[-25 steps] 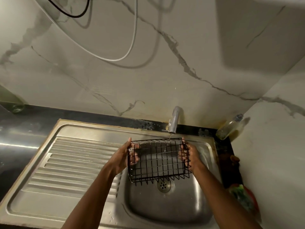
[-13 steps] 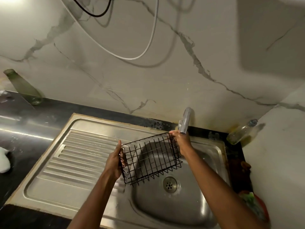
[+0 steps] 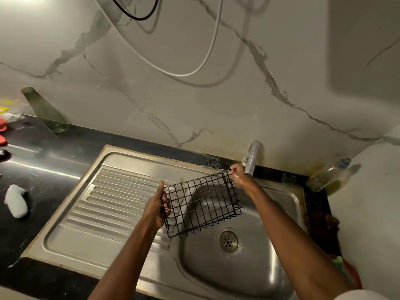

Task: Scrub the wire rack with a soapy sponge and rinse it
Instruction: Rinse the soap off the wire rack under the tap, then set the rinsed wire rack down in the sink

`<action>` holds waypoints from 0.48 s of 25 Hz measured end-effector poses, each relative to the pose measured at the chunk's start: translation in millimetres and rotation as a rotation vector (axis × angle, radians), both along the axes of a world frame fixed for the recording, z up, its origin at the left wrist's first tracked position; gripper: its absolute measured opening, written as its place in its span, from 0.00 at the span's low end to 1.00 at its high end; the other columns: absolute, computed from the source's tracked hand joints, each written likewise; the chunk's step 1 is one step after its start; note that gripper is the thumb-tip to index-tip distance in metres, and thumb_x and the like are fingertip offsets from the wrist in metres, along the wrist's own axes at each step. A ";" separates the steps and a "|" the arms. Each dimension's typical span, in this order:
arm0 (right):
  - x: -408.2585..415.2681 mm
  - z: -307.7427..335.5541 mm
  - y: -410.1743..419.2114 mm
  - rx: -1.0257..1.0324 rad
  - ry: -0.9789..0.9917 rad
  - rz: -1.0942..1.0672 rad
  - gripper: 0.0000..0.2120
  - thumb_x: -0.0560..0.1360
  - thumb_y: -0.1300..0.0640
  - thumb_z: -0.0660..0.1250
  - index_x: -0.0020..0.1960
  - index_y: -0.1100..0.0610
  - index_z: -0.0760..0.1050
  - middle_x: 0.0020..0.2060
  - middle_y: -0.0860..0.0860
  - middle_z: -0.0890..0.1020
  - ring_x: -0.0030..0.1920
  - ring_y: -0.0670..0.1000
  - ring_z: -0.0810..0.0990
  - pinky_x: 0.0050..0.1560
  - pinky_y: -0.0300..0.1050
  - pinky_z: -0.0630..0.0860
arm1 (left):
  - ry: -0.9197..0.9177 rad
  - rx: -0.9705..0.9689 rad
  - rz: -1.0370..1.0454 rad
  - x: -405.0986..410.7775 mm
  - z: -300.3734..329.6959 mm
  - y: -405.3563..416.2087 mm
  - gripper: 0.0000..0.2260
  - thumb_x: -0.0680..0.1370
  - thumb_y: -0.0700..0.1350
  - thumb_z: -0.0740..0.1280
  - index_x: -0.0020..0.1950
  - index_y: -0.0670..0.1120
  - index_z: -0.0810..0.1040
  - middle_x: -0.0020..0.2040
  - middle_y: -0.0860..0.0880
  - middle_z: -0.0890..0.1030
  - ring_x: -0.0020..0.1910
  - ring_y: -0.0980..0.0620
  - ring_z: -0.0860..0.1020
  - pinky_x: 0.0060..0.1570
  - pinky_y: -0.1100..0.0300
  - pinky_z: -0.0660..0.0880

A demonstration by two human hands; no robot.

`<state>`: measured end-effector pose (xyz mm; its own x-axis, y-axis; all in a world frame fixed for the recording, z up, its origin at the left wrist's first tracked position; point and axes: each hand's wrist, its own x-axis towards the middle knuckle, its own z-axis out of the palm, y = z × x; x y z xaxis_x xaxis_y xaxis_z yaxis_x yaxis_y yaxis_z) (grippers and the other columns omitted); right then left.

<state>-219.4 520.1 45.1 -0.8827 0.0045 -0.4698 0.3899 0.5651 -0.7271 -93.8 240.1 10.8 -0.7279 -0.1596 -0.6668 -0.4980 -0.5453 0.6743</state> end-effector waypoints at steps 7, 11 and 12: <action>30.2 -3.0 59.7 -0.598 0.111 -0.420 0.09 0.82 0.62 0.61 0.55 0.55 0.79 0.59 0.64 0.81 0.55 0.62 0.83 0.48 0.56 0.82 | -0.055 0.098 -0.068 -13.7 -5.6 13.5 0.25 0.77 0.64 0.67 0.29 0.50 0.66 0.21 0.53 0.65 0.16 0.56 0.63 0.15 0.66 0.61; 80.6 -8.0 53.5 -0.520 0.010 -0.401 0.12 0.82 0.48 0.61 0.58 0.52 0.79 0.52 0.53 0.84 0.49 0.53 0.82 0.44 0.46 0.75 | -0.115 0.133 -0.127 -23.0 -11.7 32.6 0.24 0.77 0.64 0.67 0.29 0.51 0.67 0.21 0.54 0.66 0.16 0.56 0.64 0.15 0.66 0.61; 90.5 -16.3 57.4 -0.557 -0.055 -0.428 0.17 0.81 0.44 0.61 0.62 0.53 0.78 0.51 0.54 0.85 0.49 0.55 0.83 0.42 0.46 0.76 | -0.135 0.129 -0.145 -24.7 -16.6 38.6 0.24 0.77 0.64 0.67 0.29 0.51 0.68 0.21 0.54 0.67 0.16 0.57 0.64 0.15 0.66 0.62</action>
